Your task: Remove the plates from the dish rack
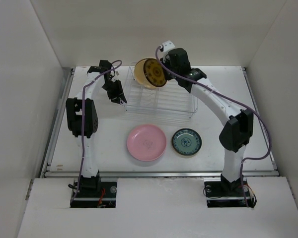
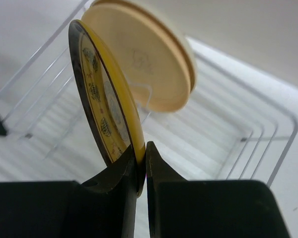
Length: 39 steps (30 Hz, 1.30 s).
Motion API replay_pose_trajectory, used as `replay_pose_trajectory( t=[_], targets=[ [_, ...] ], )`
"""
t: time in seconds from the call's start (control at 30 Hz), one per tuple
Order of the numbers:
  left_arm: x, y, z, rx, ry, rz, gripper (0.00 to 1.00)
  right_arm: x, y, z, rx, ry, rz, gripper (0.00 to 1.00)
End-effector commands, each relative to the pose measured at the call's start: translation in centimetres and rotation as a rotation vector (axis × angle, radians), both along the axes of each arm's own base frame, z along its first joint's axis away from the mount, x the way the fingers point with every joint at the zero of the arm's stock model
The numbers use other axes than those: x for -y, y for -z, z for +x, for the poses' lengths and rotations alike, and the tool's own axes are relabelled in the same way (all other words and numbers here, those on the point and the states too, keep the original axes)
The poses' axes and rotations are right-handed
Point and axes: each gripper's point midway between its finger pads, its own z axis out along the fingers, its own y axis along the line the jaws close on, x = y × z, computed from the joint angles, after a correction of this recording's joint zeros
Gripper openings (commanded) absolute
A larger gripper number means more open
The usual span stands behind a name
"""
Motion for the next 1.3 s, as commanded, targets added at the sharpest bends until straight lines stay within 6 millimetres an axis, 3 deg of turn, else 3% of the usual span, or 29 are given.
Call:
replay_pose_trajectory(
  t=[0.0, 0.03, 0.07, 0.1, 0.13, 0.17, 0.2, 0.23, 0.27, 0.37, 0.43, 0.47, 0.6, 0.77, 0.93, 1.1, 1.17, 1.27],
  targets=[
    [-2.7, -0.3, 1.3, -0.035, -0.154, -0.024, 0.00, 1.9, -3.1, -4.9, -0.141, 0.016, 0.234, 0.00],
    [-3.0, -0.4, 1.4, -0.040, -0.170, -0.036, 0.00, 2.7, -4.2, -6.7, -0.156, 0.016, 0.271, 0.00],
    [-3.0, -0.4, 1.4, -0.040, -0.170, -0.036, 0.00, 3.2, -3.4, -8.0, -0.213, 0.035, 0.311, 0.00],
    [-3.2, -0.6, 1.4, -0.041, -0.176, -0.048, 0.00, 3.8, -2.5, -9.3, -0.260, 0.042, 0.327, 0.00],
    [-3.0, -0.7, 1.4, -0.042, -0.173, -0.060, 0.00, 4.6, 1.1, -11.7, -0.385, 0.051, 0.310, 0.00],
    [-3.0, -0.7, 1.4, -0.042, -0.173, -0.060, 0.00, 5.2, 0.9, -13.8, -0.415, 0.053, 0.328, 0.00],
    [-2.8, -0.5, 1.2, -0.058, -0.181, -0.072, 0.00, 5.6, 2.9, -16.9, -0.526, 0.067, 0.355, 0.00],
    [-2.6, -0.6, 1.2, -0.059, -0.178, -0.082, 0.00, 5.5, 5.1, -18.2, -0.609, 0.075, 0.360, 0.00],
    [-2.6, -0.6, 1.2, -0.059, -0.178, -0.082, 0.00, 5.7, 4.5, -20.2, -0.626, 0.060, 0.406, 0.00],
    [-2.0, -0.2, 0.6, -0.092, -0.202, -0.120, 0.00, 6.5, 6.7, -25.1, -0.750, 0.116, 0.548, 0.00],
    [-1.7, 0.2, 0.0, -0.115, -0.209, -0.139, 0.00, 7.7, 8.0, -26.6, -0.796, 0.209, 0.626, 0.00],
    [-1.5, 0.2, 0.0, -0.118, -0.213, -0.156, 0.00, 8.8, 10.4, -27.6, -0.833, 0.275, 0.622, 0.00],
    [-1.6, 0.2, -0.3, -0.109, -0.193, -0.151, 0.00, 11.2, 13.8, -28.5, -0.873, 0.419, 0.644, 0.00],
    [-2.2, -0.5, 0.2, -0.076, -0.163, -0.107, 0.00, 13.1, 15.2, -27.4, -0.847, 0.550, 0.684, 0.00],
    [-2.7, -1.4, 0.2, -0.034, -0.133, -0.082, 0.00, 14.3, 18.3, -28.8, -0.920, 0.621, 0.663, 0.00],
    [-3.2, -1.9, 0.5, -0.007, -0.109, -0.048, 0.00, 14.6, 21.0, -30.6, -0.998, 0.652, 0.628, 0.21],
    [-3.5, -2.1, 0.9, 0.010, -0.090, -0.033, 0.00, 14.6, 21.6, -30.8, -1.008, 0.658, 0.622, 0.45],
    [-3.9, -2.3, 1.6, 0.030, -0.068, -0.006, 0.05, 14.6, 21.8, -30.6, -1.014, 0.646, 0.599, 0.56]
  ],
)
